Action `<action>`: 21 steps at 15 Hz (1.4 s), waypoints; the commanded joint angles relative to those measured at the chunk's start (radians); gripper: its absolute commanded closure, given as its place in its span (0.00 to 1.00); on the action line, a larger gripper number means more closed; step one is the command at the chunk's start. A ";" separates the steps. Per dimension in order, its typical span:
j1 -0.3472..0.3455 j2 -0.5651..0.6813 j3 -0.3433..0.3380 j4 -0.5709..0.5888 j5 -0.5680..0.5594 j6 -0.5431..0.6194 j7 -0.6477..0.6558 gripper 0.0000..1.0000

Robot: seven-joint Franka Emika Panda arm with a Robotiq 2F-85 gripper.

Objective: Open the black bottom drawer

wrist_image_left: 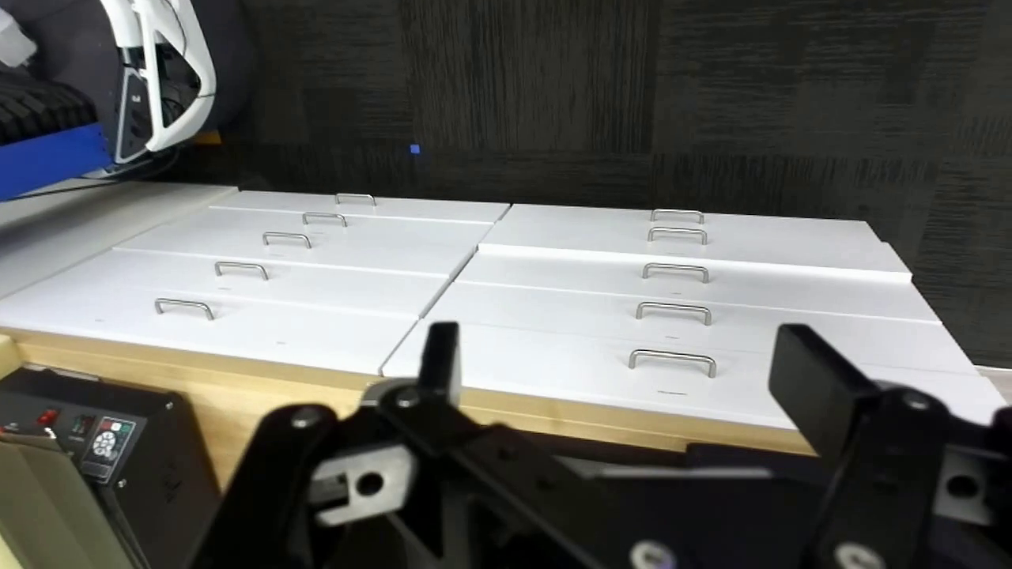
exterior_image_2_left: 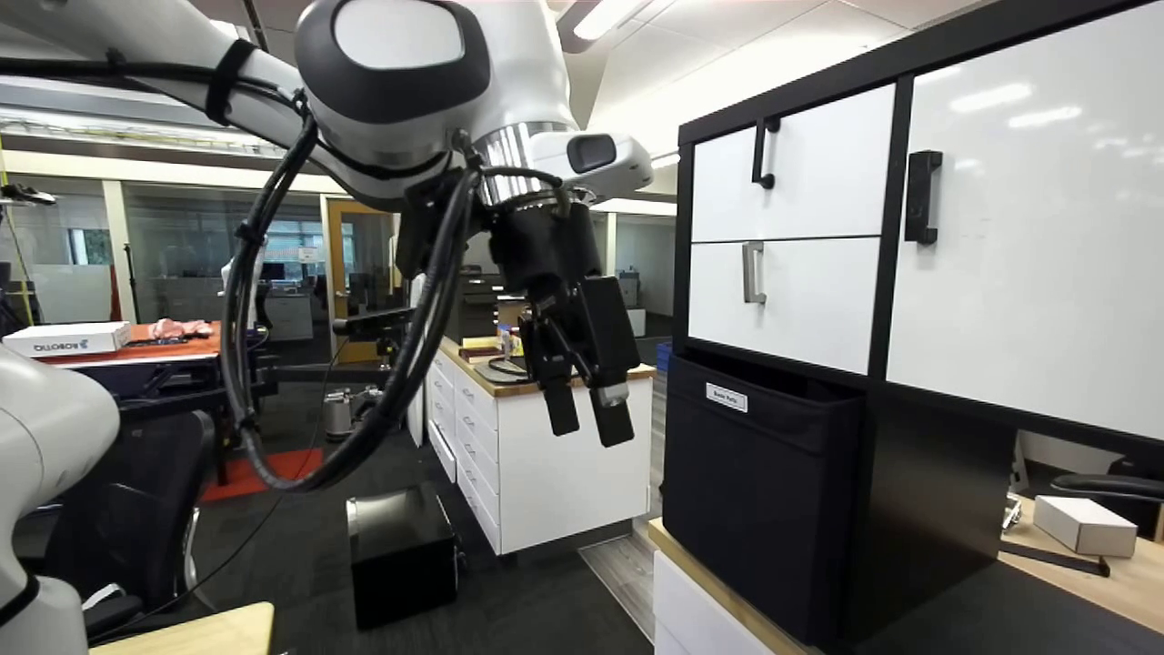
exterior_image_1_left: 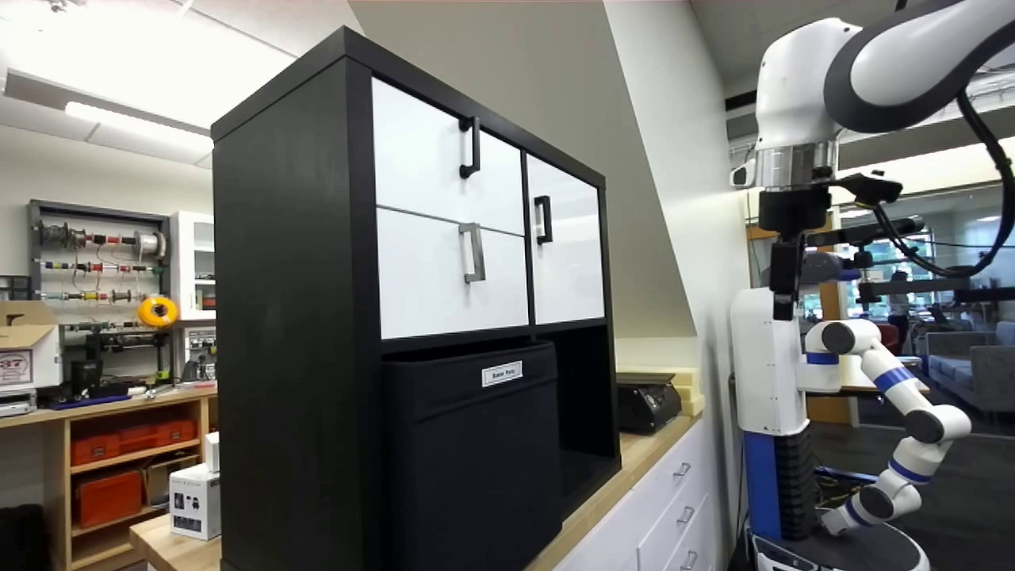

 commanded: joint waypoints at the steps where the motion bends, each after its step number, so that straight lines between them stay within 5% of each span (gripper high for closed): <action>1: 0.037 0.080 -0.002 0.061 0.036 0.036 -0.032 0.00; 21: 0.122 0.310 0.057 0.219 0.057 0.096 -0.149 0.00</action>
